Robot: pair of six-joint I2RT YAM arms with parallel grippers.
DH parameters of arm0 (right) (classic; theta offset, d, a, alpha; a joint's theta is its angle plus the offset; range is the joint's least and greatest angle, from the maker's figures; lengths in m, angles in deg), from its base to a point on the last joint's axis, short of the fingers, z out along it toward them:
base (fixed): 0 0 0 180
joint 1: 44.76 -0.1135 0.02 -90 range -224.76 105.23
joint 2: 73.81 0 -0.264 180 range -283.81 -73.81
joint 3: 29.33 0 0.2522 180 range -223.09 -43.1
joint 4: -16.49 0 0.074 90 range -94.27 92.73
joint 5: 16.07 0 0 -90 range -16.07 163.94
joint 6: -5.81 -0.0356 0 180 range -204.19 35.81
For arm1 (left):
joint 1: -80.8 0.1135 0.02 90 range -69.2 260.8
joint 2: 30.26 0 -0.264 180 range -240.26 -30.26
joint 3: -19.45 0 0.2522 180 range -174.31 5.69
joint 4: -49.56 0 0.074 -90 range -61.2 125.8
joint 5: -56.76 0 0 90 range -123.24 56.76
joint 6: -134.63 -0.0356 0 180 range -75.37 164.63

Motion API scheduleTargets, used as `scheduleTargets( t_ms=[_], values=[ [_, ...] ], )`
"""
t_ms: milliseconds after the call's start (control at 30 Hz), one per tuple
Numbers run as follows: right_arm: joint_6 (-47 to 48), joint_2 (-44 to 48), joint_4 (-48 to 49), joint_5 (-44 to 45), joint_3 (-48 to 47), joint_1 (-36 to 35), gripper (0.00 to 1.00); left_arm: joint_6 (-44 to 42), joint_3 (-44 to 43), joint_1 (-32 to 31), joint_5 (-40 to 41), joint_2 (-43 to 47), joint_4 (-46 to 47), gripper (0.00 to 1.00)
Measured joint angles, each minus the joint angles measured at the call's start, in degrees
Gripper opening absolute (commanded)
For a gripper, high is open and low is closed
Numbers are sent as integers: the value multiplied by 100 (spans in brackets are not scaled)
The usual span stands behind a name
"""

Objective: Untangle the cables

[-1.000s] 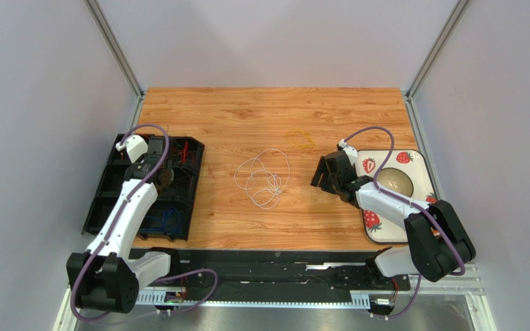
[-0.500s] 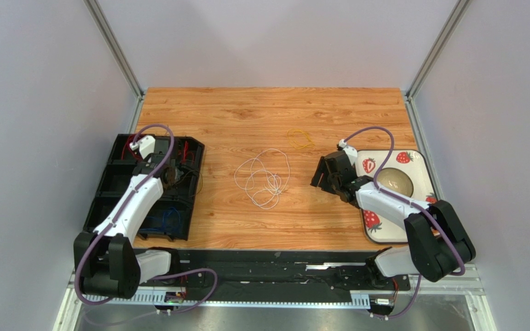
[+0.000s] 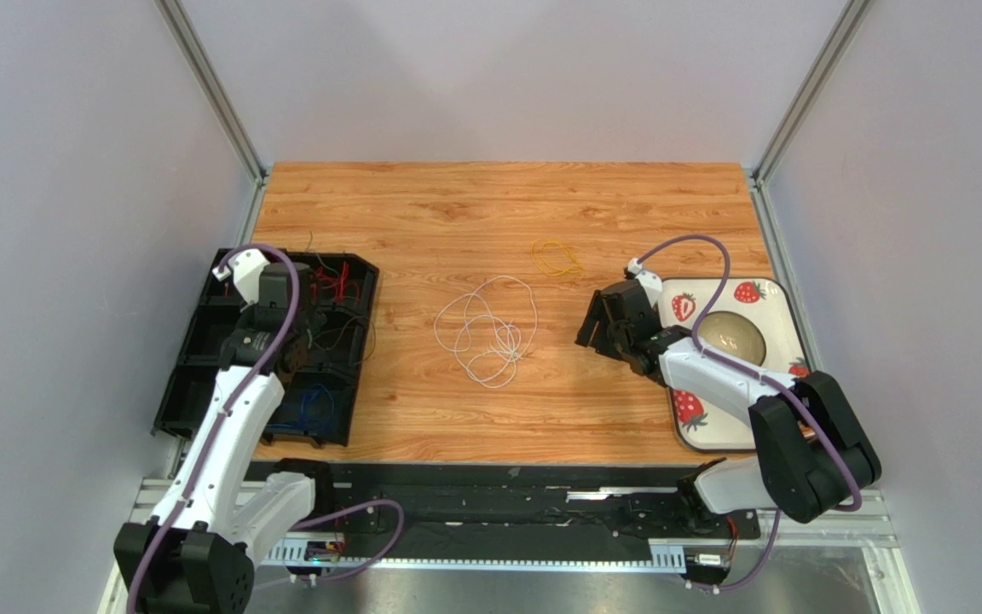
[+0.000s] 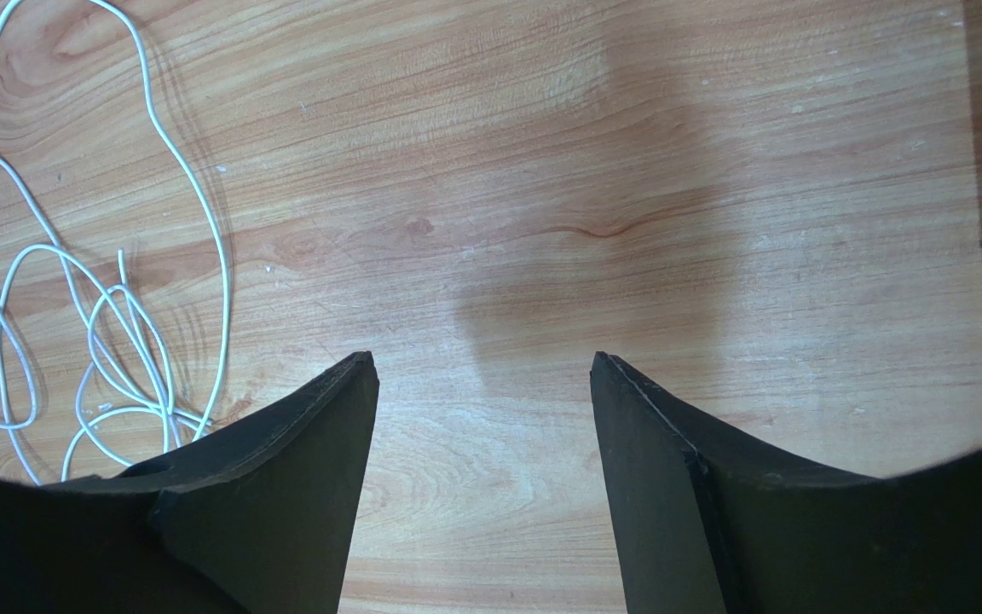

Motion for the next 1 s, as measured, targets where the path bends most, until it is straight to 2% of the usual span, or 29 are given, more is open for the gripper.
scheduleTargets(
  t_ms=[100, 200, 300, 467, 667, 800, 1000],
  values=[
    [0, 0, 0, 0, 0, 0, 66, -232, -59, -328, 50, -57, 0, 46],
    [0, 0, 0, 0, 0, 0, 66, -455, -245, -1029, 238, -330, -13, 47],
    [0, 0, -2, 0, 0, 0, 66, -560, -334, -1412, 376, -640, 33, 44],
    [0, 0, -2, 0, 0, 0, 66, -750, -293, -1408, 175, -997, 181, 38],
    [0, -2, -2, 0, 0, 0, 66, -1176, -328, -1456, -592, -2004, 522, 46],
    [0, -2, -2, 0, 0, 0, 66, -1272, -573, -1637, -634, -2852, 404, 46],
    [2, -2, -4, -2, 0, 0, 66, -1429, -922, -1687, -549, -3473, 278, 43]
  ],
)
